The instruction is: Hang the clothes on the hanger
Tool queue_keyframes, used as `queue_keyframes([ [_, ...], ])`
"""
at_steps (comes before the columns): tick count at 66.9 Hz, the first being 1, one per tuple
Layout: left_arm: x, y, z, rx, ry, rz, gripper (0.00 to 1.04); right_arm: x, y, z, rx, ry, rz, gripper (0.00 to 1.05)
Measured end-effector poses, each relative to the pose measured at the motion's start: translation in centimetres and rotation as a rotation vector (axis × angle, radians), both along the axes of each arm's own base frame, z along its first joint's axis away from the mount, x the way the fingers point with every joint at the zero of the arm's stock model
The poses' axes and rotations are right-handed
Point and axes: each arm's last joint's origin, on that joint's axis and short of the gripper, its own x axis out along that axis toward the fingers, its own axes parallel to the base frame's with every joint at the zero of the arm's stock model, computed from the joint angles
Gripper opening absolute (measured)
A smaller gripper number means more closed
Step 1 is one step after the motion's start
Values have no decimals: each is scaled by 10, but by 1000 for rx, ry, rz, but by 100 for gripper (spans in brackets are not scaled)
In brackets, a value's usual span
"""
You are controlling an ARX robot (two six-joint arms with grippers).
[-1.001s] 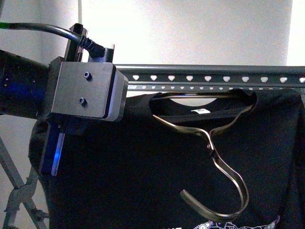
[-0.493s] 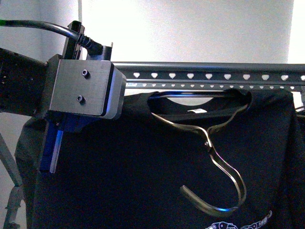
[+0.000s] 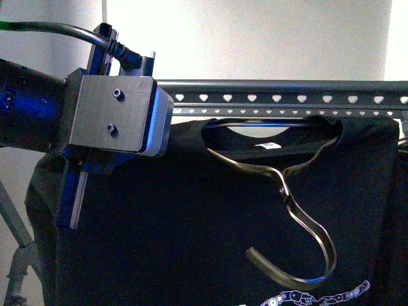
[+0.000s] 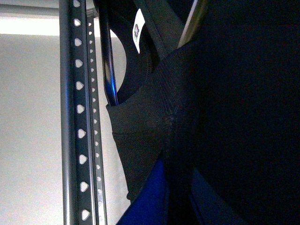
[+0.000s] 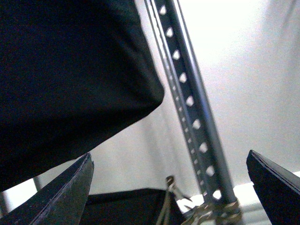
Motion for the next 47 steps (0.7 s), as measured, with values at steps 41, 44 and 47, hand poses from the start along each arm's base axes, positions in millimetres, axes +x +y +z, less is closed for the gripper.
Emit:
queue_keyframes([
  [41,0,0,0,1,-1,1,5,61,77,12,-262,24,106,97],
  [44,0,0,0,1,-1,1,5,64,79,12,-267,38,106,94],
  [47,0,0,0,1,-1,1,5,68,81,9,-279,59,101,84],
])
